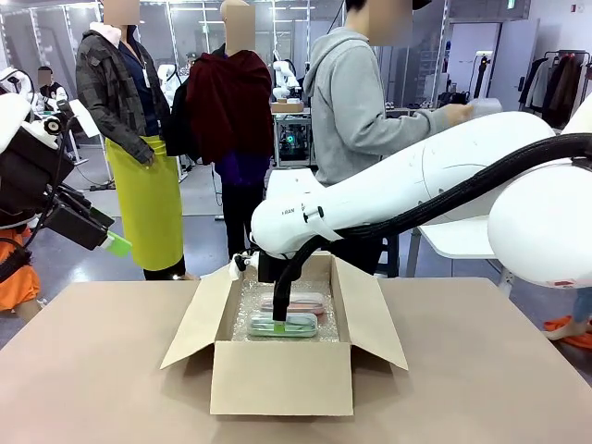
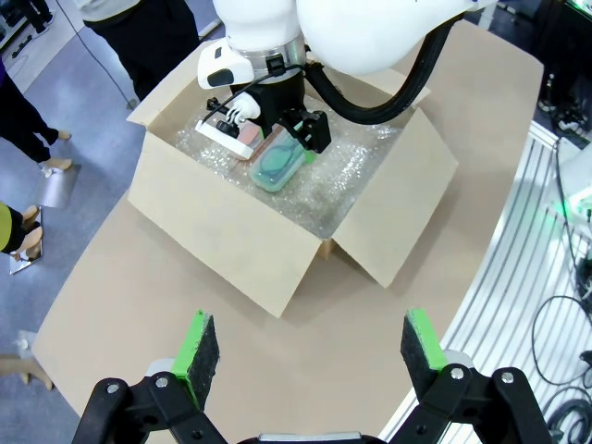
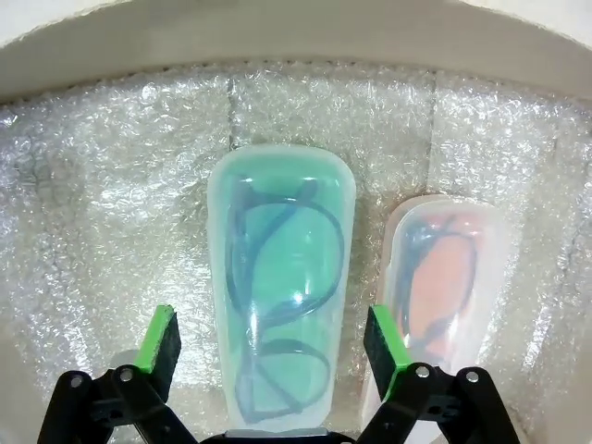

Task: Pack the glasses set securely to prepare it for shipping.
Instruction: Put the Glasses case from the right side of the table into the Package Box, then position the Package Box on the left side of the table.

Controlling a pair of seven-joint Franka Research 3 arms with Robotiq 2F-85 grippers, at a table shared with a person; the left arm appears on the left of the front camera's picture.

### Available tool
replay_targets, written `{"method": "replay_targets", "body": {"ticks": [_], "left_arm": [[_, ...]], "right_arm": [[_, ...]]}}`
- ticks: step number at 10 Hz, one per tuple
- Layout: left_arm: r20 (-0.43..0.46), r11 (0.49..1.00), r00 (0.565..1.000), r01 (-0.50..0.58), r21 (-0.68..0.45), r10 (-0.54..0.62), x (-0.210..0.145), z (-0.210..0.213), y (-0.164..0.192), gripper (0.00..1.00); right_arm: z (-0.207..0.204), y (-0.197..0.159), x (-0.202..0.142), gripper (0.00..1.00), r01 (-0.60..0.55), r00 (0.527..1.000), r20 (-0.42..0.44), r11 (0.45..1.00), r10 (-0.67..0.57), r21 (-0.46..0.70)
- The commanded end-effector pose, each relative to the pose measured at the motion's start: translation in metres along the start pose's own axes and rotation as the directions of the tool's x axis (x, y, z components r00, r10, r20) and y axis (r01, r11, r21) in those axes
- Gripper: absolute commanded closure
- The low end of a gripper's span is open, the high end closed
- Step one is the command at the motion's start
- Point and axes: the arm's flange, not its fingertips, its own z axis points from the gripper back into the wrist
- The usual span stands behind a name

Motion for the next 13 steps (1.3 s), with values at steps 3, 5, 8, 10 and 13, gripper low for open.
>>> {"method": "replay_targets", "body": {"ticks": [3,5,8,10,13], "left_arm": [[0.007,1.000,1.000,0.004,-0.003,-0.004,-0.0006,0.0013,0.0000,0.00],[0.007,1.000,1.000,0.004,-0.003,-0.004,-0.0006,0.0013,0.0000,0.00],[0.007,1.000,1.000,0.004,-0.003,-0.004,-0.0006,0.0013,0.0000,0.00],[0.007,1.000,1.000,0.004,-0.003,-0.004,-0.0006,0.0013,0.0000,0.00],[0.007,1.000,1.000,0.004,-0.003,-0.004,-0.0006,0.0013,0.0000,0.00]], "right_arm": [[0.0000,0.0000,0.0000,0.00,0.000,1.000,0.000,1.000,0.000,0.000],[0.0000,0.0000,0.0000,0.00,0.000,1.000,0.000,1.000,0.000,0.000],[0.0000,0.0000,0.0000,0.00,0.000,1.000,0.000,1.000,0.000,0.000],[0.0000,0.0000,0.0000,0.00,0.000,1.000,0.000,1.000,0.000,0.000],[0.0000,0.0000,0.0000,0.00,0.000,1.000,0.000,1.000,0.000,0.000]]}}
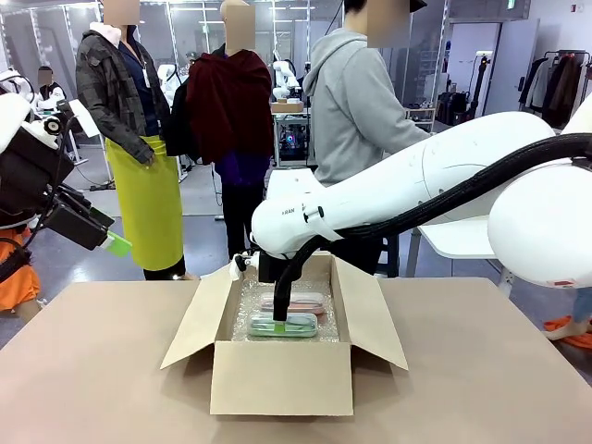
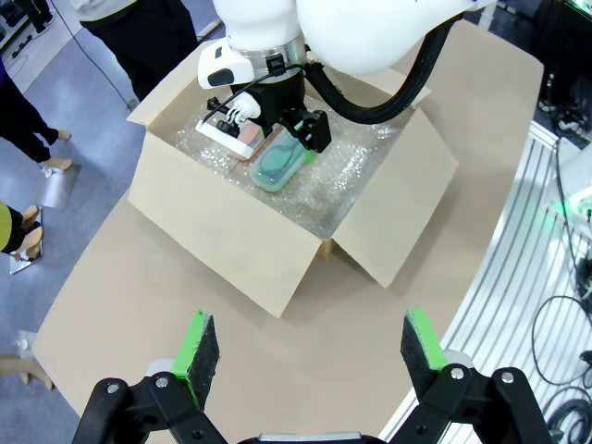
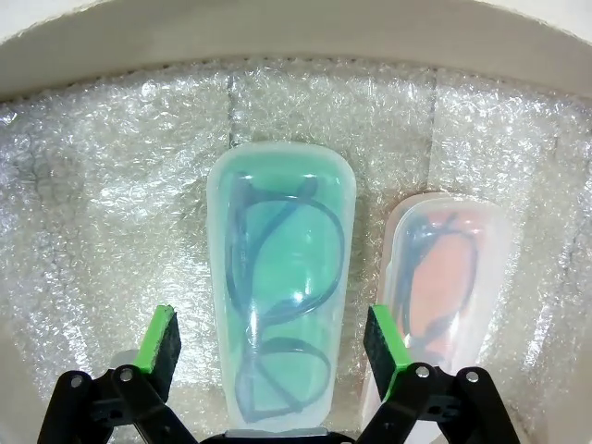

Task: Pack the glasses set securely to prepare it for shipping.
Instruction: Position the Package Box on the left side of the table.

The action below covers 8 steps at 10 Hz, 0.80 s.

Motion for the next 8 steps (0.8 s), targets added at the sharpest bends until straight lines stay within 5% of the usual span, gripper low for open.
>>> {"method": "replay_targets", "body": {"ticks": [1,8], "left_arm": [[0.007,1.000,1.000,0.004,-0.003,-0.004,-0.001,0.001,0.000,0.00],[0.007,1.000,1.000,0.004,-0.003,-0.004,-0.001,0.001,0.000,0.00]], "right_arm": [[0.000,0.000,0.001,0.00,-0.001,1.000,0.002,1.000,0.001,-0.001],[0.110,0.057,-0.035,0.00,0.086,0.995,-0.036,0.993,-0.089,-0.076]]}}
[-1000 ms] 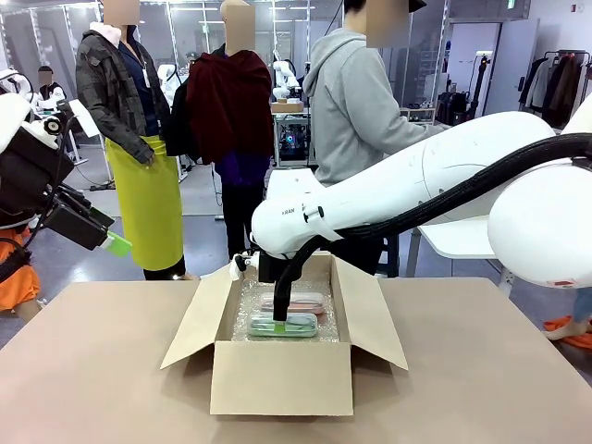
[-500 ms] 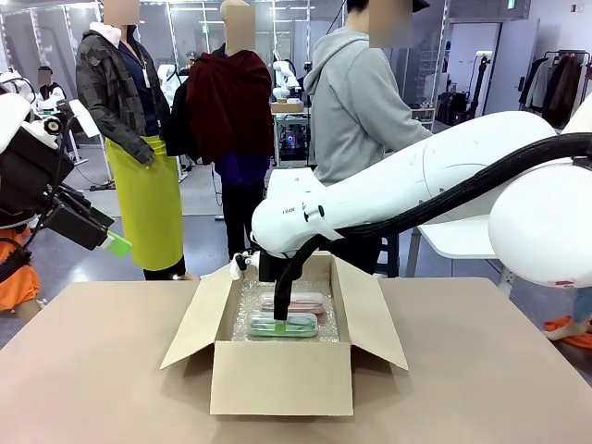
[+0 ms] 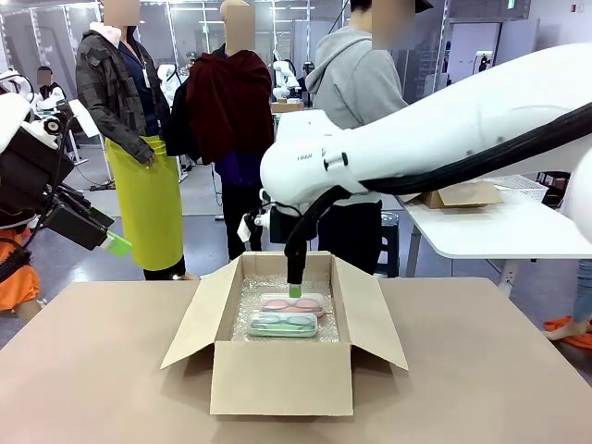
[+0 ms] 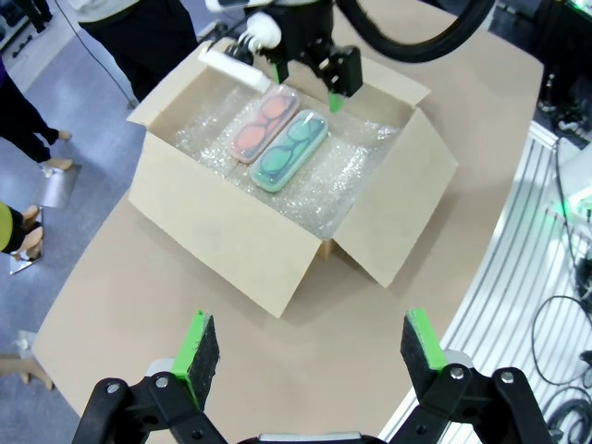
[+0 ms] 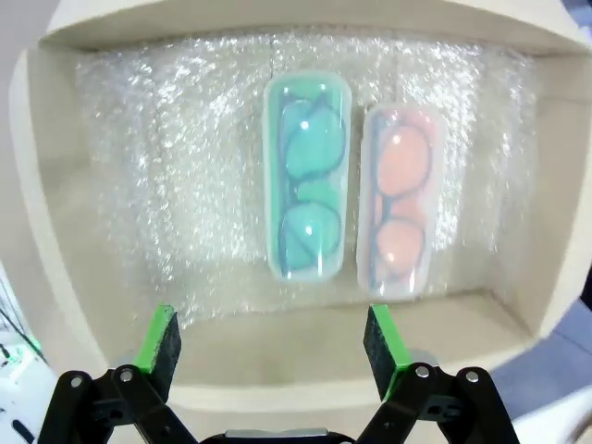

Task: Pack the glasses set securely to prepare it for shipping.
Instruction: Position the Package Box on the left side of the table.

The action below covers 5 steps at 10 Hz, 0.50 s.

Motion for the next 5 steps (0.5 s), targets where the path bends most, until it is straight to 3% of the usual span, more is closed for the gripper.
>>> {"method": "replay_targets", "body": {"ticks": [1,3,5], "left_arm": [[0.007,1.000,1.000,0.004,-0.003,-0.004,-0.001,0.001,0.000,0.00],[0.007,1.000,1.000,0.004,-0.003,-0.004,-0.001,0.001,0.000,0.00],[0.007,1.000,1.000,0.004,-0.003,-0.004,-0.001,0.001,0.000,0.00]], "right_arm": [[0.018,0.023,-0.025,0.00,0.087,0.996,0.018,0.995,-0.086,-0.046],[0.060,0.042,-0.083,0.00,0.207,0.970,0.144,0.977,-0.198,-0.053],[0.076,0.066,-0.145,0.00,0.351,0.905,0.287,0.933,-0.315,-0.084]]}}
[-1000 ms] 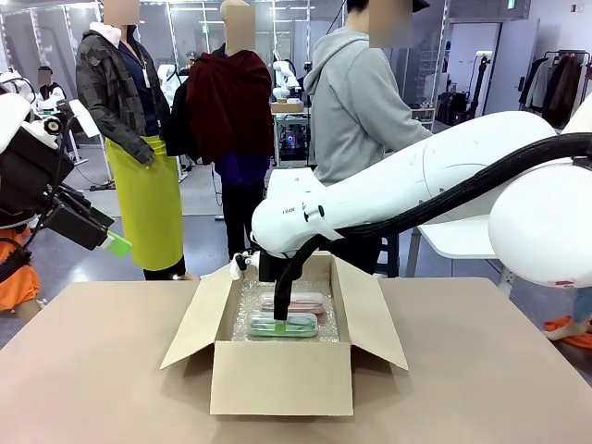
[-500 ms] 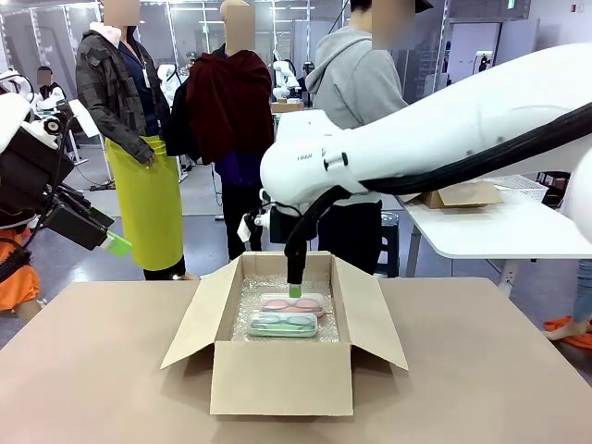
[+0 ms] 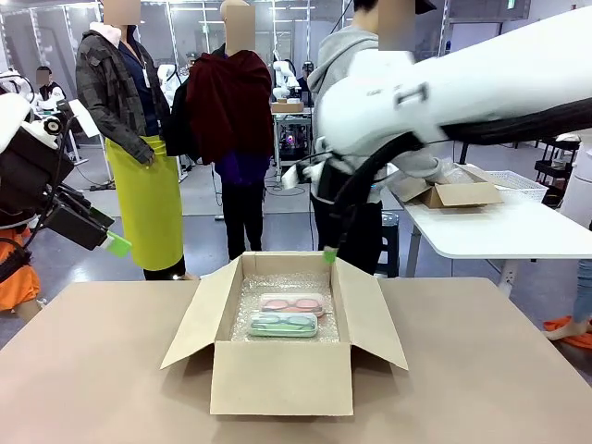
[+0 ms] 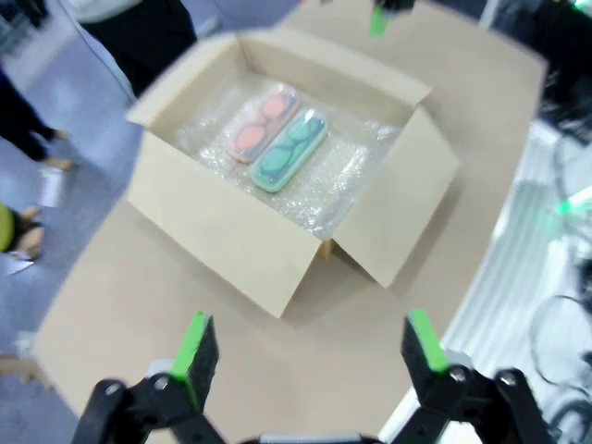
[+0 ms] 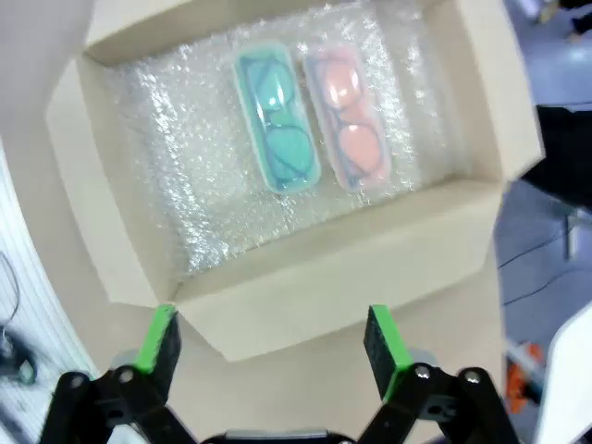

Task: Pack the glasses set securely to prepare it for shipping.
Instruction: Position the Package Box on the left side of the table.

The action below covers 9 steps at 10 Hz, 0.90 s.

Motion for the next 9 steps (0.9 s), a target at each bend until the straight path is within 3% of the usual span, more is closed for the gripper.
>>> {"method": "replay_targets", "body": {"ticks": [1,2,5,8,9], "left_arm": [[0.007,1.000,1.000,0.004,-0.003,-0.004,-0.001,0.001,0.000,0.00],[0.007,1.000,1.000,0.004,-0.003,-0.004,-0.001,0.001,0.000,0.00],[0.007,1.000,1.000,0.004,-0.003,-0.004,-0.001,0.001,0.000,0.00],[0.007,1.000,1.000,0.004,-0.003,-0.004,-0.001,0.001,0.000,0.00],[0.007,1.000,1.000,0.004,-0.003,-0.004,-0.001,0.001,0.000,0.00]], "right_arm": [[0.015,0.026,-0.080,0.00,0.168,0.980,0.127,0.980,-0.154,-0.109],[0.032,0.028,-0.119,0.00,0.250,0.951,0.211,0.964,-0.227,-0.089],[0.046,0.035,-0.189,0.00,0.435,0.873,0.278,0.898,-0.401,-0.072],[0.037,0.039,-0.201,0.00,0.426,0.871,0.309,0.901,-0.383,-0.085],[0.047,0.029,-0.214,0.00,0.429,0.875,0.279,0.901,-0.396,-0.063]]}}
